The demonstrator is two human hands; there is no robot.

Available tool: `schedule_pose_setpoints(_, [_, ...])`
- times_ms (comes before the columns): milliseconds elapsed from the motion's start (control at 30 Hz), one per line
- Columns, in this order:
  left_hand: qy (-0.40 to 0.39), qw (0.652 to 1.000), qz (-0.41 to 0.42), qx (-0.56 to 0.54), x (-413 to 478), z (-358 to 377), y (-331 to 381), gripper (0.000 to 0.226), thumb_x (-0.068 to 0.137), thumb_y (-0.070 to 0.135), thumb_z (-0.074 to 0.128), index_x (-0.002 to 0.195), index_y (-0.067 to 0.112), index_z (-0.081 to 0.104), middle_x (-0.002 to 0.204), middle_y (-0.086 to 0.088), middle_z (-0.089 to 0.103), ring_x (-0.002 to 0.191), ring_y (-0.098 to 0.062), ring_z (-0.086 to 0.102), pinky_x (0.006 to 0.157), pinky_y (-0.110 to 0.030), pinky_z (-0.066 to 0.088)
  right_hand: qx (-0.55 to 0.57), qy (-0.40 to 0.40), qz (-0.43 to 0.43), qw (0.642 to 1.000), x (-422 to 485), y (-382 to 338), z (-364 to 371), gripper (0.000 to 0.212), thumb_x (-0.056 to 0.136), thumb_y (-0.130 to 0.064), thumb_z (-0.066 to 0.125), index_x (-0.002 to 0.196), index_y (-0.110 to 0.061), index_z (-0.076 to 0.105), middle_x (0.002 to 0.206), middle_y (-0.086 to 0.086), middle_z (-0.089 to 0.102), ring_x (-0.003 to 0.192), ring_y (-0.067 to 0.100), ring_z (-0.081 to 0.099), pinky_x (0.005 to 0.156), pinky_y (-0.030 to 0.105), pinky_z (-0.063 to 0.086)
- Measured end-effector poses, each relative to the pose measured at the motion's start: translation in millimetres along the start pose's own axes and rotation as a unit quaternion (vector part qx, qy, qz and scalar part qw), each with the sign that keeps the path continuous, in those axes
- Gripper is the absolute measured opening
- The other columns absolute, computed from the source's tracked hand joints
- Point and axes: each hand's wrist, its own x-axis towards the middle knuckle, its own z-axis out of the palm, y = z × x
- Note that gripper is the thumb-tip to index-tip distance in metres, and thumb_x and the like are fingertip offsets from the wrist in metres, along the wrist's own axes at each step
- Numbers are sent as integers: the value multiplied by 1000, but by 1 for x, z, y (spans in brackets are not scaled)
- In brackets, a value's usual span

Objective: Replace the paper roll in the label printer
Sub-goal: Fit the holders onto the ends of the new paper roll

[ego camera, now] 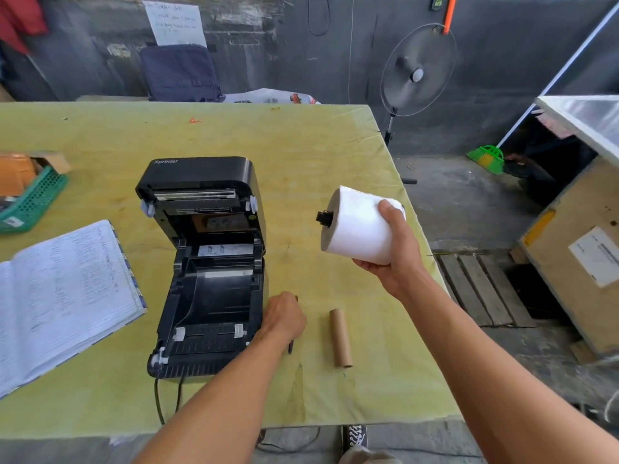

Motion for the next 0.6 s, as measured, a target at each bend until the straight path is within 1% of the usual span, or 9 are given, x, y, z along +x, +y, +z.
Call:
schedule_pose_setpoints(67, [71,988,-7,-137,4,-18,9,25,94,14,55,69,13,56,73,-3,59,64,-19,57,47,-26,39,-19,11,-1,1000,-5,-1,0,64,62,-58,75,115,-25,61,117,9,69,98,31,70,65,44,60])
schedule_pose_setpoints(133, [141,952,-11,-270,8,-44,21,30,97,25,55,69,15,59,72,-2,62,62,-16,60,47,-24,43,-40,26,-3,999,-10,-2,1,71,61,-58,76,118,-20,59,116,9,68,96,31,71,62,41,60])
schedule_pose_setpoints(200, [134,894,-2,-427,10,-70,31,29,97,23,53,71,12,62,80,-9,70,69,-21,70,61,-34,59,-55,34,-12,998,-17,-2,5,75,60,-59,76,120,-17,57,116,10,67,94,30,70,58,38,59])
schedule_pose_setpoints(233, [119,870,17,-478,10,-80,34,29,97,20,53,72,10,63,85,-13,72,74,-25,73,67,-40,63,-59,38,-16,997,-20,-1,7,77,60,-59,76,120,-15,57,116,10,67,93,30,70,58,38,59])
schedule_pose_setpoints(300, [110,862,74,-489,1,-98,36,31,95,20,55,67,8,61,87,-19,73,79,-29,74,72,-46,63,-65,46,-25,997,-28,1,14,80,59,-60,77,120,-13,56,117,11,66,94,30,70,59,38,59])
schedule_pose_setpoints(400, [107,892,126,-421,-13,-110,35,36,93,23,57,65,0,60,87,-26,72,81,-35,73,79,-54,60,-75,58,-38,995,-37,3,24,82,58,-60,78,119,-10,54,115,10,65,94,30,70,62,41,62])
schedule_pose_setpoints(467, [78,902,145,-398,-23,-116,31,28,90,14,56,78,-10,64,88,-26,72,85,-38,71,83,-58,57,-87,64,-49,993,-45,5,29,83,59,-60,78,119,-8,52,115,10,66,95,29,70,63,42,63])
schedule_pose_setpoints(533, [38,898,147,-413,-28,-123,25,19,86,-3,50,84,-18,61,88,-24,70,84,-36,68,88,-60,54,-90,67,-57,992,-53,7,32,85,60,-59,79,121,-7,51,115,10,65,96,30,70,65,43,63])
schedule_pose_setpoints(600, [10,895,157,-419,-33,-128,17,20,88,-12,47,89,-16,66,96,-21,71,88,-30,68,87,-50,58,-86,70,-59,992,-60,9,34,86,60,-59,79,122,-6,50,115,10,65,96,30,70,67,47,64])
